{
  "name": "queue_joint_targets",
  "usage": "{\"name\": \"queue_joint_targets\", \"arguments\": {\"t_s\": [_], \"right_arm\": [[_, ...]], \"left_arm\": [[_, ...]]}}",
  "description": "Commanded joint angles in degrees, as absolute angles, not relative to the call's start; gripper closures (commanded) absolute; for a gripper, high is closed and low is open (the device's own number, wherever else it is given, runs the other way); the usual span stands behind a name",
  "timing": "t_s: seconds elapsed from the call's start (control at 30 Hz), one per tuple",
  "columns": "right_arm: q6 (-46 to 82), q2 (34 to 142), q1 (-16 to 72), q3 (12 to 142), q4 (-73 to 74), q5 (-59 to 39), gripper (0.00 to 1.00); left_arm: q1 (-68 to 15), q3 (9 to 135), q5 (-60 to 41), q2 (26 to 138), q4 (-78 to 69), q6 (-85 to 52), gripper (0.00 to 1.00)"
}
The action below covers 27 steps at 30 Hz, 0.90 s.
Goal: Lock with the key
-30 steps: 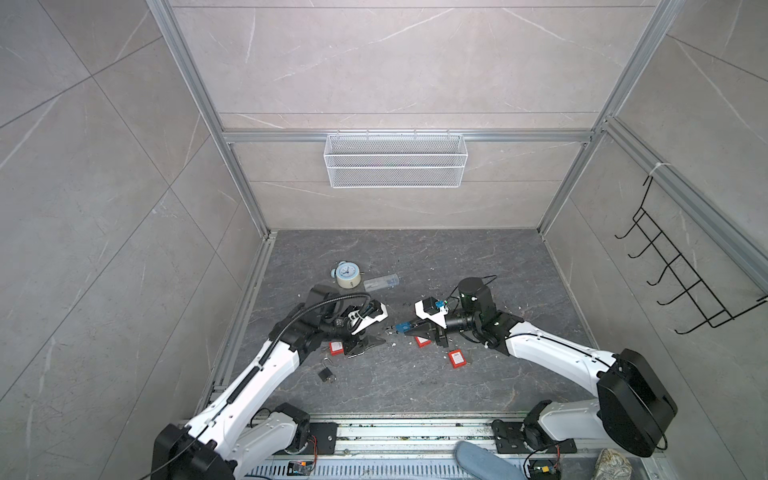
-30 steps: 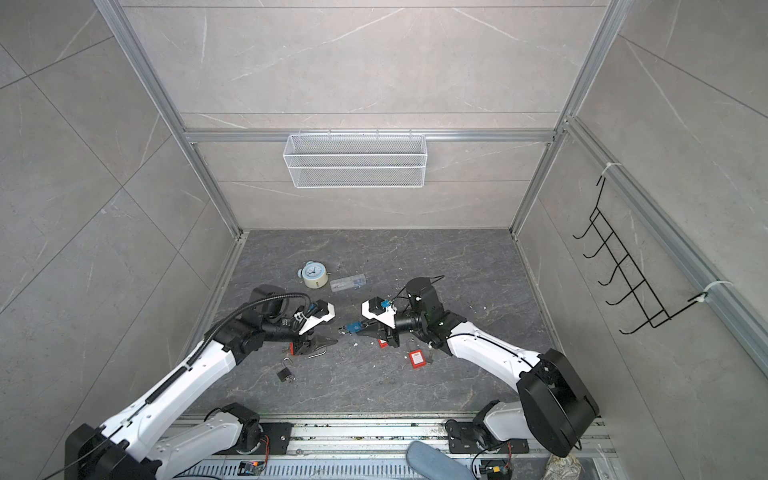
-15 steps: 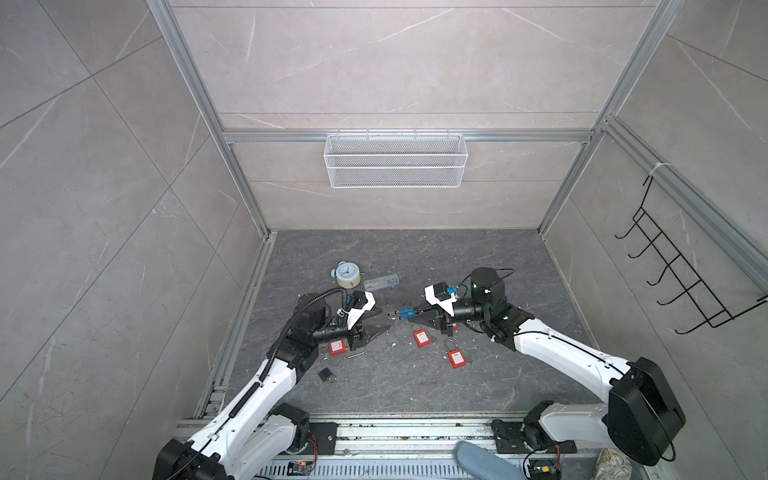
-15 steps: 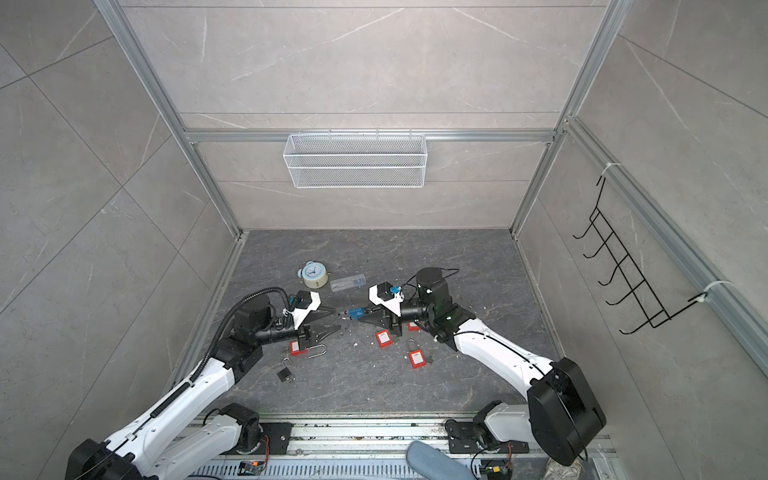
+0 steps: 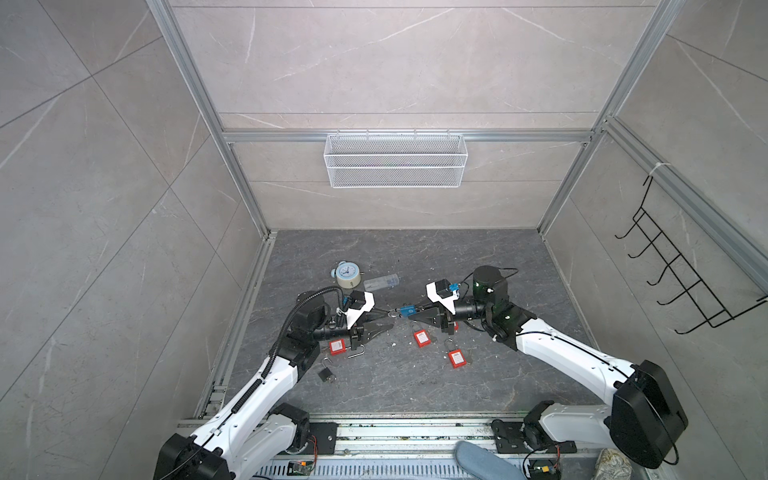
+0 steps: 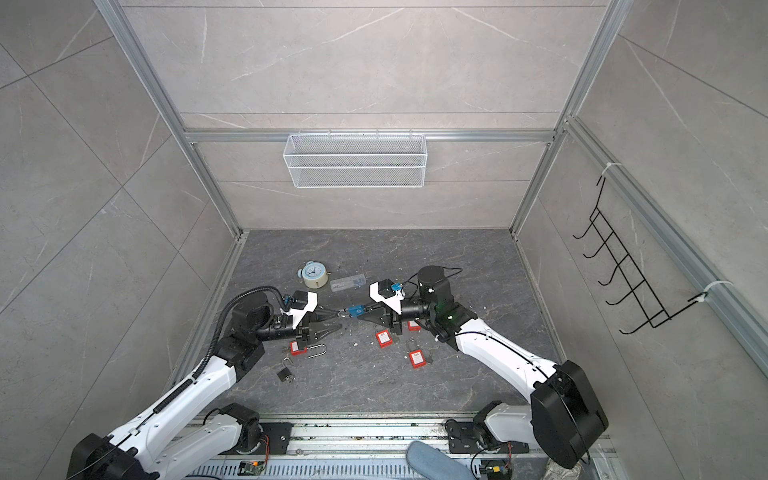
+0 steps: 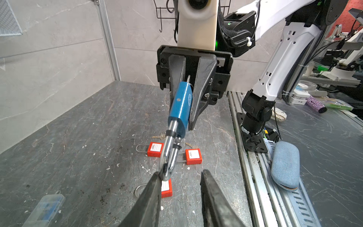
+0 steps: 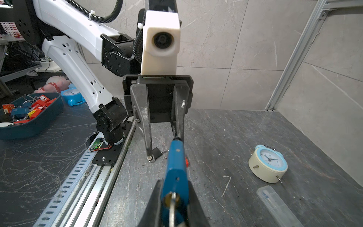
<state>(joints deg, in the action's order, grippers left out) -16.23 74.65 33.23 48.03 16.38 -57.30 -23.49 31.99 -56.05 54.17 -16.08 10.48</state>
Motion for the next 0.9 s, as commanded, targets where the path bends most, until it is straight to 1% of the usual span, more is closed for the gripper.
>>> {"name": "queue_joint_targets", "arguments": {"t_s": [0.0,0.27,0.63,0.67,0.77,0.87], "right_arm": [[-15.03,72.82,33.05,50.54,17.38,-59.28,0.96],[-14.62,72.64,33.05,50.81,17.07,-59.83,0.96],[-13.85,72.86,33.13,50.8,17.72,-60.53,0.96],[-13.67,72.83,33.13,50.89,17.67,-60.74,0.96],[-13.71,72.95,33.18,50.82,17.49,-60.85,0.96],[-13.74,73.12,33.22,50.63,17.42,-60.98,0.96]], "left_arm": [[-23.37,32.18,-58.05,53.63,-19.55,10.48,0.68],[-23.38,31.85,-58.55,54.23,-22.31,9.58,0.73],[-23.47,32.98,-59.92,56.59,-24.57,8.79,0.76],[-23.47,33.04,-60.1,56.91,-24.61,8.72,0.77],[-23.56,33.24,-60.63,57.53,-25.5,8.31,0.85],[-23.72,33.37,-60.54,57.66,-26.59,7.76,0.86]]}}
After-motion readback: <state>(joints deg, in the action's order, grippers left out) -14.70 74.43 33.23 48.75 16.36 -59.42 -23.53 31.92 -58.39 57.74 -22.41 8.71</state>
